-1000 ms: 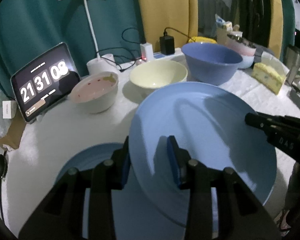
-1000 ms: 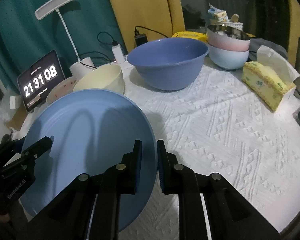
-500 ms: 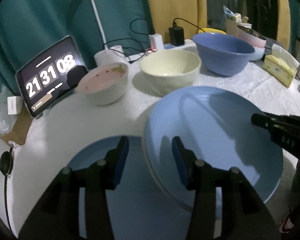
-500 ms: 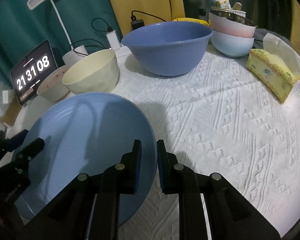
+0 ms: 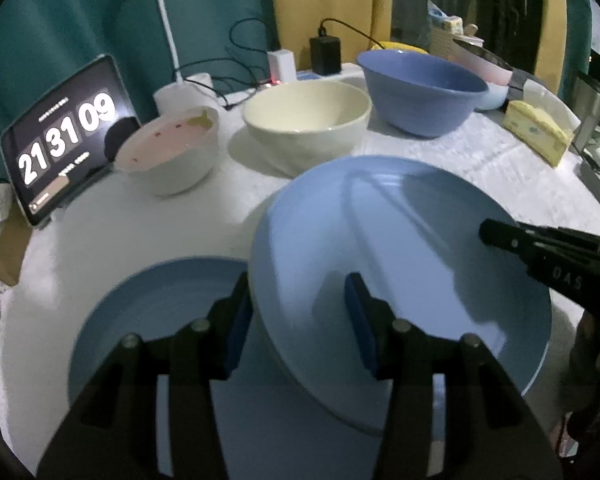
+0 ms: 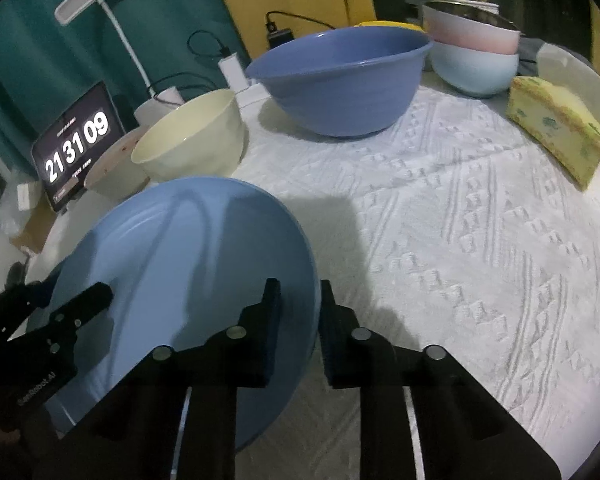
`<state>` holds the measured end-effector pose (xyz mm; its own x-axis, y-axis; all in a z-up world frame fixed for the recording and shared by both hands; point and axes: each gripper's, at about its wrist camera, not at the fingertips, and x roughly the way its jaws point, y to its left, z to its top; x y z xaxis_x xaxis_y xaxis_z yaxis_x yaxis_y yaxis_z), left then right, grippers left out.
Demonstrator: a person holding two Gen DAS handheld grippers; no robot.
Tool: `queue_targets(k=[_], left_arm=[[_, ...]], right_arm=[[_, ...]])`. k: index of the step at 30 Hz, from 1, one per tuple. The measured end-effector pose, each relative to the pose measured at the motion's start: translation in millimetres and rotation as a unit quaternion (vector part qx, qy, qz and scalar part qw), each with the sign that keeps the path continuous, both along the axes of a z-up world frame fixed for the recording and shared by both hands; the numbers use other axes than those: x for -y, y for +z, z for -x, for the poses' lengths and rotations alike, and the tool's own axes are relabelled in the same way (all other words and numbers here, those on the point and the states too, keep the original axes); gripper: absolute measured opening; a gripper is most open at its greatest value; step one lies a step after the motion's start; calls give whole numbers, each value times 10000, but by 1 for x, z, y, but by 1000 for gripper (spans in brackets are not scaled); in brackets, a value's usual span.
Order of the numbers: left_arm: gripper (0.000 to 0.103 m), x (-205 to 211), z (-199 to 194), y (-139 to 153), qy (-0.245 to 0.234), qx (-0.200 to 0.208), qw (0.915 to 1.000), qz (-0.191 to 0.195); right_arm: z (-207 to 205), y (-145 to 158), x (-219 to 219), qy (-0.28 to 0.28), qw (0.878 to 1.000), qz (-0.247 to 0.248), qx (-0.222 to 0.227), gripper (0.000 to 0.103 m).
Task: Organize plates and bowls
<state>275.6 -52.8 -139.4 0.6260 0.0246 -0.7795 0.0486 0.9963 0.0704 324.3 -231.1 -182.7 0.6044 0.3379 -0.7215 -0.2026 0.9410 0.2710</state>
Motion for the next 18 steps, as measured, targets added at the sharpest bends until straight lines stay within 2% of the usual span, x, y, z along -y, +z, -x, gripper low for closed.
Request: queue_targets(k=[3, 9, 18], left_arm=[[48, 11, 0, -3, -159, -120, 9997, 107], [48, 36, 1, -8, -479, -226, 9986, 73], [48, 49, 0, -15, -588, -420, 9971, 251]], right_arm=[[3, 3, 8, -160, 9998, 116, 40, 18], [8, 5, 36, -452, 9988, 187, 45, 17], [16, 8, 55, -697, 9970, 319, 86, 17]])
